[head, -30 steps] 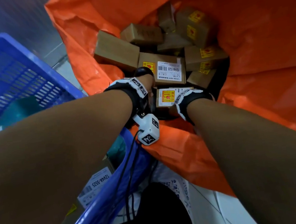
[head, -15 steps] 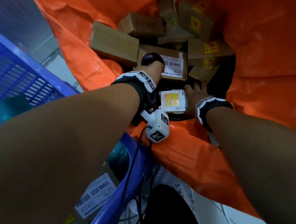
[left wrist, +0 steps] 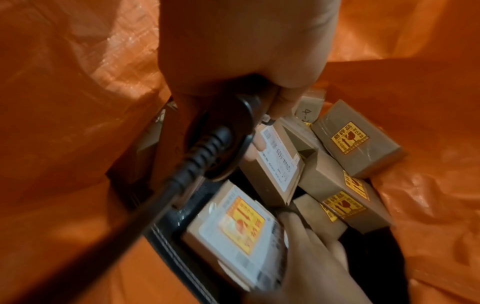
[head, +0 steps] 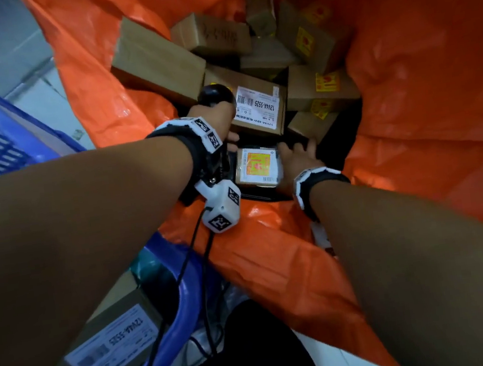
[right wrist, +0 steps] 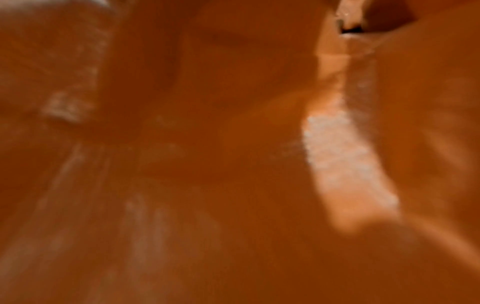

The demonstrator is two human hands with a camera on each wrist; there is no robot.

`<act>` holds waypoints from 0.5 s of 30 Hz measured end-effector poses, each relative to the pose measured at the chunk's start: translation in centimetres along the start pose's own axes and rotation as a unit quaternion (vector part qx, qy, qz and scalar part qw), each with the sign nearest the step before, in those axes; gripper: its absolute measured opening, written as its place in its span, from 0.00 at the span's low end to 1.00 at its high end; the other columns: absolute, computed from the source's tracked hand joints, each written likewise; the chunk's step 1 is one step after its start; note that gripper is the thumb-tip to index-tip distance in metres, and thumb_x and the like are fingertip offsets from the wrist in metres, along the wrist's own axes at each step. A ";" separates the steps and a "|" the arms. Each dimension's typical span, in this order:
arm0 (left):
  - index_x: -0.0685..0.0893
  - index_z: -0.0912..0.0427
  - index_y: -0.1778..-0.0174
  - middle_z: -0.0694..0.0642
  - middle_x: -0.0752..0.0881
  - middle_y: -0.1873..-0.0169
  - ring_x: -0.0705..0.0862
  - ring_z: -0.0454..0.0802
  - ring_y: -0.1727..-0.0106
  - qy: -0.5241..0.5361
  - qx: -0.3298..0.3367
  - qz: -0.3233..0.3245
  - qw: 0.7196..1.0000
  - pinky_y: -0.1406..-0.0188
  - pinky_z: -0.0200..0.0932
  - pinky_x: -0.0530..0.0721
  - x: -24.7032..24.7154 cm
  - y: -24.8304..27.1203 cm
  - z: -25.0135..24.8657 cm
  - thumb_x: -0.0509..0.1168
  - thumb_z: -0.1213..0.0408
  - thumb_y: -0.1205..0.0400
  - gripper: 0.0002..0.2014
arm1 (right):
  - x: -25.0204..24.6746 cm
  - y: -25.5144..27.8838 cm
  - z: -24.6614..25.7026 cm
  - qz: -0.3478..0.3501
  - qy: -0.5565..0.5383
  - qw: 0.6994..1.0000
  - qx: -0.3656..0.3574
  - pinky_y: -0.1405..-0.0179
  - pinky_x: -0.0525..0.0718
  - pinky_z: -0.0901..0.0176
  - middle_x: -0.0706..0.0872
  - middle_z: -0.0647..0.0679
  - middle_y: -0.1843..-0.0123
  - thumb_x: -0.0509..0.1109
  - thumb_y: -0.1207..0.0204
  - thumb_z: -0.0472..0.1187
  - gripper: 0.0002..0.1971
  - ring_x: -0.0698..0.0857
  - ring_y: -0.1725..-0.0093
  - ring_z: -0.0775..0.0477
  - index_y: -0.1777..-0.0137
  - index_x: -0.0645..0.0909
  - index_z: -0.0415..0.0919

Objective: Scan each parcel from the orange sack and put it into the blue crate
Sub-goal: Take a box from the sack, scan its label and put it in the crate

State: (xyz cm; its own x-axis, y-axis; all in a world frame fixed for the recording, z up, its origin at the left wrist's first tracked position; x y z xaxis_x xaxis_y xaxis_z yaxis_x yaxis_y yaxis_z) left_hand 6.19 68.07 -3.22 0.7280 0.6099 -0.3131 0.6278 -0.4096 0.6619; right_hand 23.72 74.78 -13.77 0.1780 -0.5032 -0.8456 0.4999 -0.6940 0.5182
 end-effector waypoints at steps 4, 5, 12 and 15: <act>0.81 0.65 0.62 0.59 0.84 0.77 0.79 0.53 0.87 0.018 -0.034 0.009 0.999 0.81 0.40 0.80 -0.3 0.3 -0.2 0.68 0.62 0.22 0.09 | -2.9 -0.1 0.6 -0.018 -0.042 0.999 -0.013 0.34 0.81 0.32 0.66 0.36 0.24 0.79 0.31 0.47 0.42 0.62 0.22 0.25 0.20 0.60 0.50; 0.79 0.63 0.67 0.57 0.80 0.81 0.76 0.51 0.89 0.030 -0.032 0.014 0.999 0.80 0.37 0.80 -0.5 0.6 -0.8 0.68 0.62 0.21 0.11 | -4.0 0.0 1.0 -0.033 -0.051 0.998 -0.022 0.35 0.82 0.33 0.66 0.36 0.26 0.79 0.31 0.47 0.42 0.67 0.25 0.26 0.20 0.60 0.51; 0.74 0.61 0.68 0.56 0.74 0.77 0.72 0.49 0.90 0.113 0.088 0.040 0.989 0.80 0.33 0.74 -5.5 8.1 -11.0 0.64 0.62 0.17 0.15 | -19.5 5.7 6.0 -0.149 -0.001 0.984 -0.097 0.45 0.85 0.38 0.65 0.39 0.29 0.79 0.35 0.39 0.38 0.80 0.39 0.25 0.27 0.65 0.52; 0.81 0.64 0.65 0.58 0.79 0.78 0.76 0.52 0.85 0.120 0.178 0.000 0.977 0.79 0.39 0.77 -10.7 13.6 -15.0 0.69 0.63 0.24 0.09 | -28.1 10.2 8.7 -0.229 0.006 0.967 -0.114 0.47 0.83 0.38 0.65 0.39 0.28 0.79 0.33 0.41 0.37 0.80 0.40 0.25 0.27 0.63 0.53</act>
State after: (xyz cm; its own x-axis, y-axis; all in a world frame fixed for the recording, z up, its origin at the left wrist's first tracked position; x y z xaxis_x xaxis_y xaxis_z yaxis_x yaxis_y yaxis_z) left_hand 2.78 66.12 19.36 0.6690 0.7340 -0.1173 0.7155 -0.5932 0.3689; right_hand 16.48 77.37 16.34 -0.0977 -0.1640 -0.9816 0.7022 -0.7103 0.0488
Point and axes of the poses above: each hand's wrist, its own y-axis away from the middle knuckle, its own x-axis out of the palm, z = x × y, the point moved 4 cm from there along -y, towards the middle knuckle
